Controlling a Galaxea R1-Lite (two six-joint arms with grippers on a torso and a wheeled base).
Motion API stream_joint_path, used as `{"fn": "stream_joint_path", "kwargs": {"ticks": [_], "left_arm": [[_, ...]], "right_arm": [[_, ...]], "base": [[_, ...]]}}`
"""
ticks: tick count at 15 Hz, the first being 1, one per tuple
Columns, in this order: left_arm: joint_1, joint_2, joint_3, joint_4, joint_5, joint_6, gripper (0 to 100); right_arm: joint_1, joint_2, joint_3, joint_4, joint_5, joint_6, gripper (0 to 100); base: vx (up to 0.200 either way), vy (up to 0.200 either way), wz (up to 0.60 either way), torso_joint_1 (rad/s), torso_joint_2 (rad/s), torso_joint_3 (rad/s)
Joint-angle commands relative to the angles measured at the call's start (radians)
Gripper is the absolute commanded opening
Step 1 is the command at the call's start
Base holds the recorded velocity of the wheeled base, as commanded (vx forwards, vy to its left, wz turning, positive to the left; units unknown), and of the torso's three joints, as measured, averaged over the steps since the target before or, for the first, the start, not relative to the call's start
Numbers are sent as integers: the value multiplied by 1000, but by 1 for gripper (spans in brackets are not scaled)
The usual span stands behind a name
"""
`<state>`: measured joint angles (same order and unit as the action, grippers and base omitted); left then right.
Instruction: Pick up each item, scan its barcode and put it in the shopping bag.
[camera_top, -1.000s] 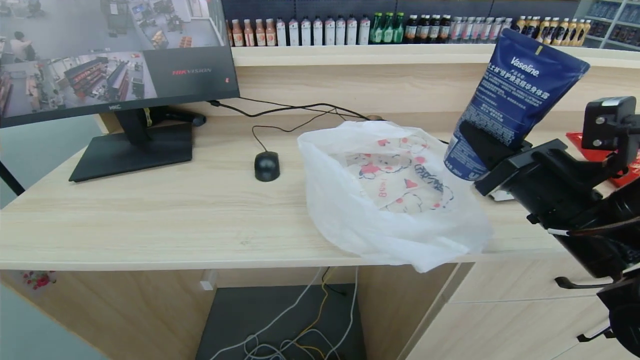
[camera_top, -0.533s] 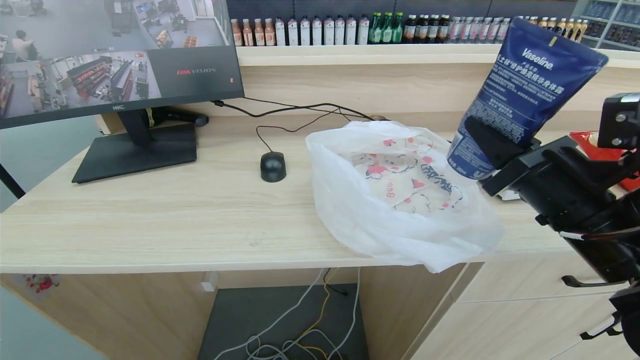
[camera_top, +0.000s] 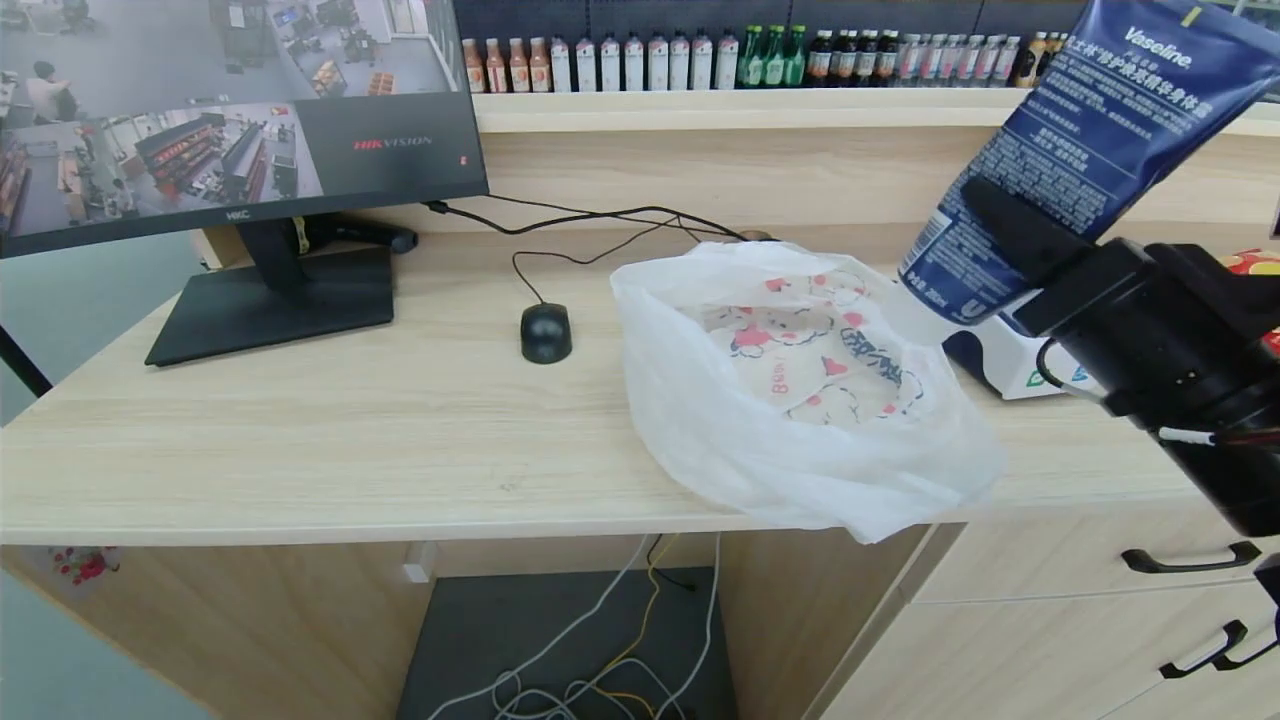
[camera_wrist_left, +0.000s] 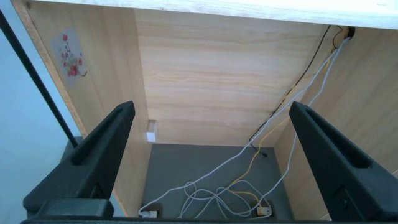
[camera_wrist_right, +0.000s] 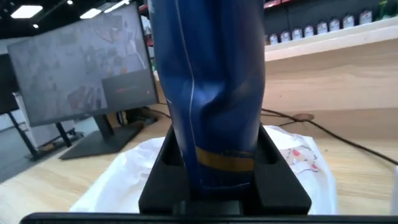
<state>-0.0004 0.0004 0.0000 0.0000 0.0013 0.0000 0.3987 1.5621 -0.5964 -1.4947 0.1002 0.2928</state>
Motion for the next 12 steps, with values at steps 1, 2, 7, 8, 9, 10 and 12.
{"fn": "stream_joint_path", "kwargs": {"ticks": [1, 2, 7, 8, 9, 10, 12], "left_arm": [[0, 0, 0, 0, 0, 0, 100], [-1, 0, 0, 0, 0, 0, 100], [-1, 0, 0, 0, 0, 0, 100], [0, 0, 0, 0, 0, 0, 100], [0, 0, 0, 0, 0, 0, 100], [0, 0, 0, 0, 0, 0, 100], [0, 0, 0, 0, 0, 0, 100]], "right_arm": [[0, 6, -97, 82, 1, 86, 0], [5, 6, -151, 146, 1, 134, 0], [23, 13, -283, 372, 76, 341, 0], [23, 27, -292, 387, 102, 370, 0], [28, 39, -324, 395, 111, 431, 0], [49, 41, -355, 409, 121, 517, 0], [42, 35, -378, 505, 174, 648, 0]], "base": [[0, 0, 0, 0, 0, 0], [0, 0, 0, 0, 0, 0], [0, 0, 0, 0, 0, 0], [0, 0, 0, 0, 0, 0], [0, 0, 0, 0, 0, 0], [0, 0, 0, 0, 0, 0], [0, 0, 0, 0, 0, 0]]}}
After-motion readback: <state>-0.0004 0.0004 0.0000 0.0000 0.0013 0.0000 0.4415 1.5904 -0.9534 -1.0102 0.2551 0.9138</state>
